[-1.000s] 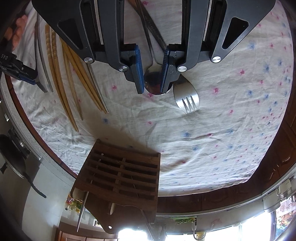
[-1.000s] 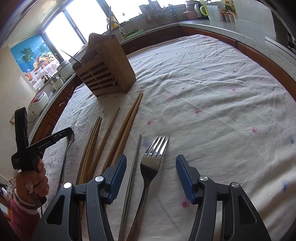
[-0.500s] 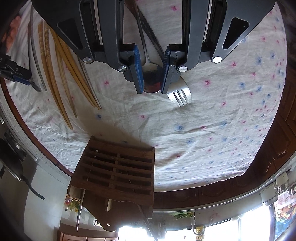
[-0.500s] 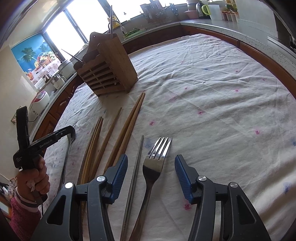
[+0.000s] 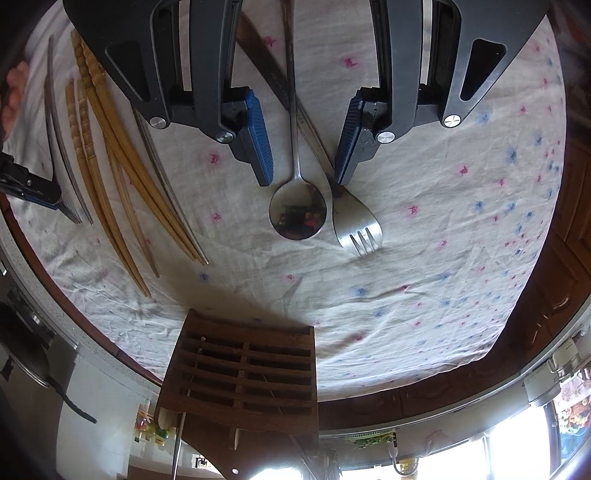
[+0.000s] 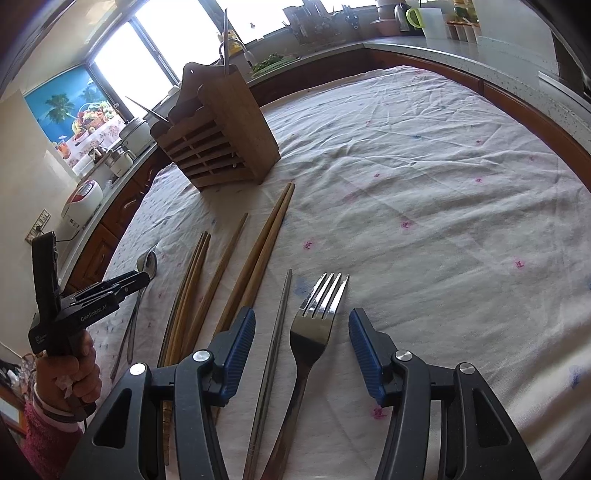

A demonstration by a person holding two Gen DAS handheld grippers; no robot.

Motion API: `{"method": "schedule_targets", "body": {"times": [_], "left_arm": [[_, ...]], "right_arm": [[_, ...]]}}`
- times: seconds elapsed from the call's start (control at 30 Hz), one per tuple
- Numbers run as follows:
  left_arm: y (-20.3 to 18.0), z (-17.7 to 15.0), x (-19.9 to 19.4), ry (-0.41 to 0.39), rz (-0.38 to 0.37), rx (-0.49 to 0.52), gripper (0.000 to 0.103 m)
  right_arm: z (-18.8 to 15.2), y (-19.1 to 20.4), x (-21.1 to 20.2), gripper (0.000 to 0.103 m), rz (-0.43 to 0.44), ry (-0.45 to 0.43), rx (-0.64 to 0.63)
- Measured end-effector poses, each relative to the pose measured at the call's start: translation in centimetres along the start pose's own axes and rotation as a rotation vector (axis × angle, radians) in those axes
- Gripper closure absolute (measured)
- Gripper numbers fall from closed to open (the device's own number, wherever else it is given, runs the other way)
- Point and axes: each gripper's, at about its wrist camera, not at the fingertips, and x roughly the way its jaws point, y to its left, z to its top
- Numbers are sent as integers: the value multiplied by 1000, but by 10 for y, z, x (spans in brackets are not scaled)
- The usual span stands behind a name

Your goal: Organize utensils

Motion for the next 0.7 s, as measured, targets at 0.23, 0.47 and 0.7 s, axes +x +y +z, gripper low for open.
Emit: {"method": "schedule_targets", "body": {"times": [0.23, 0.47, 0.7], "left_arm": [[-11, -9, -5, 12, 15, 56, 76], [-12, -8, -8, 14, 15, 54, 93], [-2, -10, -32, -40, -29, -3, 103]], "right_arm": [[0, 2, 4, 63, -38, 1, -32], [1, 9, 8, 77, -61, 1, -88], [2, 12, -11, 82, -2, -48, -72]]}}
